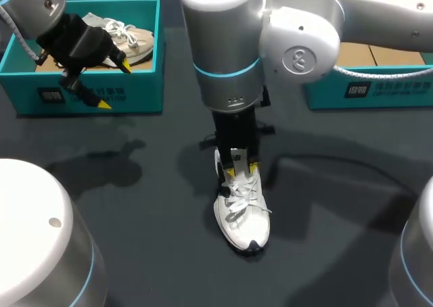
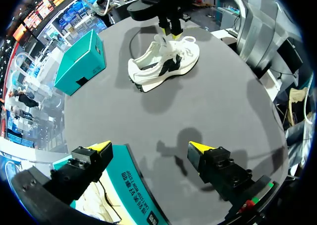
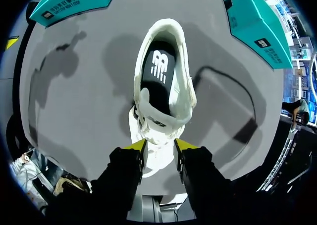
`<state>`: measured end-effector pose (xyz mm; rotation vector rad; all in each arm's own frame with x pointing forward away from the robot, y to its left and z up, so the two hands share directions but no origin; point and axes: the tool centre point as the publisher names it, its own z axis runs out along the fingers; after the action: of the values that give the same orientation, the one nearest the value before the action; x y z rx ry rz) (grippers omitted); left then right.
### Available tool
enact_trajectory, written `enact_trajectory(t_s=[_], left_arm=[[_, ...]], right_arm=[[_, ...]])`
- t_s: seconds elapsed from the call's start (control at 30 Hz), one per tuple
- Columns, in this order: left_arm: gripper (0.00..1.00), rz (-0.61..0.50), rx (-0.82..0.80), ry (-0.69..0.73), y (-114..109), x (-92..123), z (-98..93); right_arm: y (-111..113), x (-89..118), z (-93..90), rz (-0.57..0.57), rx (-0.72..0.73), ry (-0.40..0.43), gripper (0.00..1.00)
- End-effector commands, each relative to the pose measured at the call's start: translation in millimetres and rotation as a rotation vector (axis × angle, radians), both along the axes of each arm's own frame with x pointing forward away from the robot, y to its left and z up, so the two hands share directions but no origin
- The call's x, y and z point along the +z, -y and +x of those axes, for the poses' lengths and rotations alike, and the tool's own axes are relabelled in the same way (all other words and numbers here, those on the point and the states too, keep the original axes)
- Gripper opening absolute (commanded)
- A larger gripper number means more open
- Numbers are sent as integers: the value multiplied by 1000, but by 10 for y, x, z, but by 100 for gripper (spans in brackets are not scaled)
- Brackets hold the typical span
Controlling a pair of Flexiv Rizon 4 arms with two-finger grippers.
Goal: Take the shoe out of the shoebox, open the shoe tongue, remove and reinsert the insole, then place the shoe into the shoebox
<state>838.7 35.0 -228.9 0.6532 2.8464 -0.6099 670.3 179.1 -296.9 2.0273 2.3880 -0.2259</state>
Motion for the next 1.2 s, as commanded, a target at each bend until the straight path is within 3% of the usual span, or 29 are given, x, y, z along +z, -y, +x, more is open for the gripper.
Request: enact_trajectory(t_s=[0.03, 0.3, 0.67, 1.0, 1.07, 1.2], left_arm=[[100, 3, 0, 1, 0, 3, -10], [100, 3, 0, 1, 0, 3, -10], [100, 3, 0, 1, 0, 3, -10], [100, 3, 0, 1, 0, 3, -10], [100, 3, 0, 1, 0, 3, -10], [100, 3, 0, 1, 0, 3, -10]], right_arm=[[12, -168, 89, 31, 8, 1, 32], [57, -418, 324, 80, 21, 16, 29], [-10, -172, 348, -11, 68, 50, 30], [125, -572, 658, 60, 131, 36, 30], [116, -566, 670, 67, 134, 38, 29], [78, -337, 664, 7, 144, 56, 30]])
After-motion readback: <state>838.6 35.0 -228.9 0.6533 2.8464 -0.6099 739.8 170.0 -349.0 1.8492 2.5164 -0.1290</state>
